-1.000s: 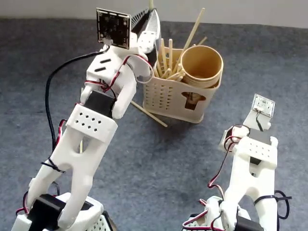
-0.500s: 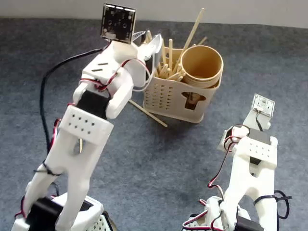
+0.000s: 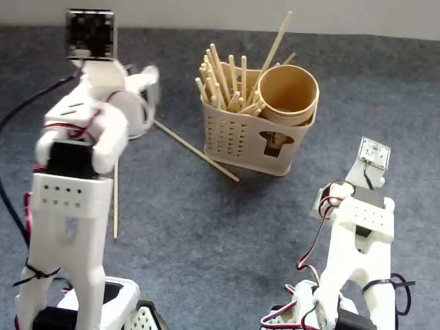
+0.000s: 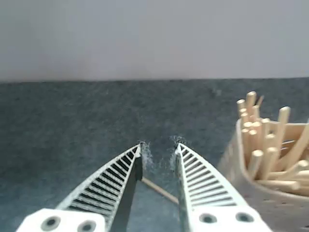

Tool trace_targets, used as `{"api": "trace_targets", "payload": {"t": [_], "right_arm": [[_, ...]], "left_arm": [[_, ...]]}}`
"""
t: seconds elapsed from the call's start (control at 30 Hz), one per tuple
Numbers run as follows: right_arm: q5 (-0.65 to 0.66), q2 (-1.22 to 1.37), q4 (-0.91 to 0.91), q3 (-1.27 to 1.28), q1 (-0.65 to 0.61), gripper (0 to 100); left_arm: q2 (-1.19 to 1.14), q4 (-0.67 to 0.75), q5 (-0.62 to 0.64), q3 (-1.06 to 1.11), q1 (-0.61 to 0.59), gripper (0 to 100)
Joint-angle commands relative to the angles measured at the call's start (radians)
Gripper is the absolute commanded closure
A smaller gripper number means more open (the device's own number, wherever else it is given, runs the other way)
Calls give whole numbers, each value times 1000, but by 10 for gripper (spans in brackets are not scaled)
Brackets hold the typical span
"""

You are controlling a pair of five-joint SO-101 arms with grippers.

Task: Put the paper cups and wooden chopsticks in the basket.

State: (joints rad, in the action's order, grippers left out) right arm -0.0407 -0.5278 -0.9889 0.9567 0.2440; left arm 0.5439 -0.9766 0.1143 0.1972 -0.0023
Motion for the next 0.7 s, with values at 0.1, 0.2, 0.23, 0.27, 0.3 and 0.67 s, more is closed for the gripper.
{"api": "trace_targets", "payload": {"t": [0.1,0.2,0.23,0.27,0.3,0.67], "right_arm": [[0,-31,173,71,-7,992],[0,-31,173,73,-7,992],[0,-31,173,73,-7,992],[0,-31,174,73,-7,992],[0,-31,176,73,-7,992],[0,-31,176,74,-8,992]], "left_arm": [[30,-43,-198,117,-150,877],[30,-43,-238,176,-194,877],[30,-44,-244,189,-206,877],[30,-46,-253,202,-213,876],[27,-49,-262,213,-217,875],[-443,-163,-287,-24,-240,877]]}}
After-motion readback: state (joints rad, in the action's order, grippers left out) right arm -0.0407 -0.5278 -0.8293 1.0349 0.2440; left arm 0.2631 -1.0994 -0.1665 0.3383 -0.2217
